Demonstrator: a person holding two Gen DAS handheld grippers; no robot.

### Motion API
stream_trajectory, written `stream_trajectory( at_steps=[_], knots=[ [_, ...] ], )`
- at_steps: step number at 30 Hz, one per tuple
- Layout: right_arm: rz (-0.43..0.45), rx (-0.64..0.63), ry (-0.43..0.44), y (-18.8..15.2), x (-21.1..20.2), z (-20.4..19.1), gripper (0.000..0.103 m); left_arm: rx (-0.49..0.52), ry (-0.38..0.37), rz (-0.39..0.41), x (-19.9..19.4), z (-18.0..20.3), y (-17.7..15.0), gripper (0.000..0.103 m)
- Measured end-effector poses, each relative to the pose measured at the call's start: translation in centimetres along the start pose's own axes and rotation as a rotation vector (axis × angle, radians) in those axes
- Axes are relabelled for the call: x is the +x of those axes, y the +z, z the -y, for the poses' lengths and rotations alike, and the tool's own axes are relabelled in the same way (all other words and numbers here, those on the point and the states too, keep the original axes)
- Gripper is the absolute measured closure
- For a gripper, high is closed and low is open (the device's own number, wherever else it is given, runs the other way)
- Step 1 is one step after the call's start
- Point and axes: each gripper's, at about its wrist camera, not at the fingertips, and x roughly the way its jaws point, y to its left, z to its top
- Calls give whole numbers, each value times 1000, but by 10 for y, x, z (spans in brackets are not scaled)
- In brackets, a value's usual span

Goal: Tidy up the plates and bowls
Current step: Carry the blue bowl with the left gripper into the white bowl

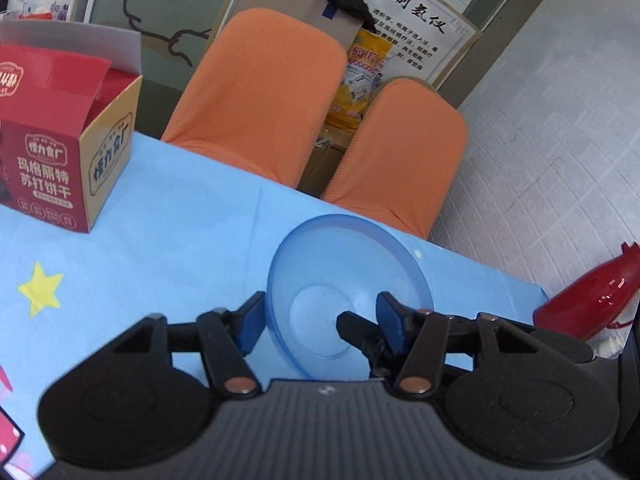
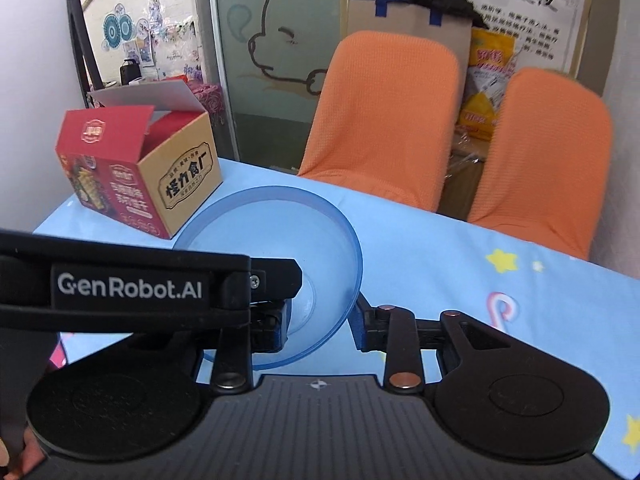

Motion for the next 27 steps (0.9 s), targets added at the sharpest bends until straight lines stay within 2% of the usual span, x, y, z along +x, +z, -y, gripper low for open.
stream_trajectory(
  at_steps=[3, 7, 13, 20, 27],
  knots=[
    [24, 6, -29, -18, -34, 3, 40, 46, -28, 4, -22, 29, -22, 45],
    [44, 36, -70, -51, -72, 14, 38, 111, -66, -9, -41, 66, -60, 45],
    [21, 122, -118, -110, -113, 34, 36, 176, -125, -69, -45, 106, -122, 45],
    [-17, 175, -127, -167, -124, 40, 34, 213, -148, -152, -39, 120, -175, 45],
    [-21, 209, -93, -195, -120, 41, 34, 221, -146, -192, -28, 112, -196, 44]
  ],
)
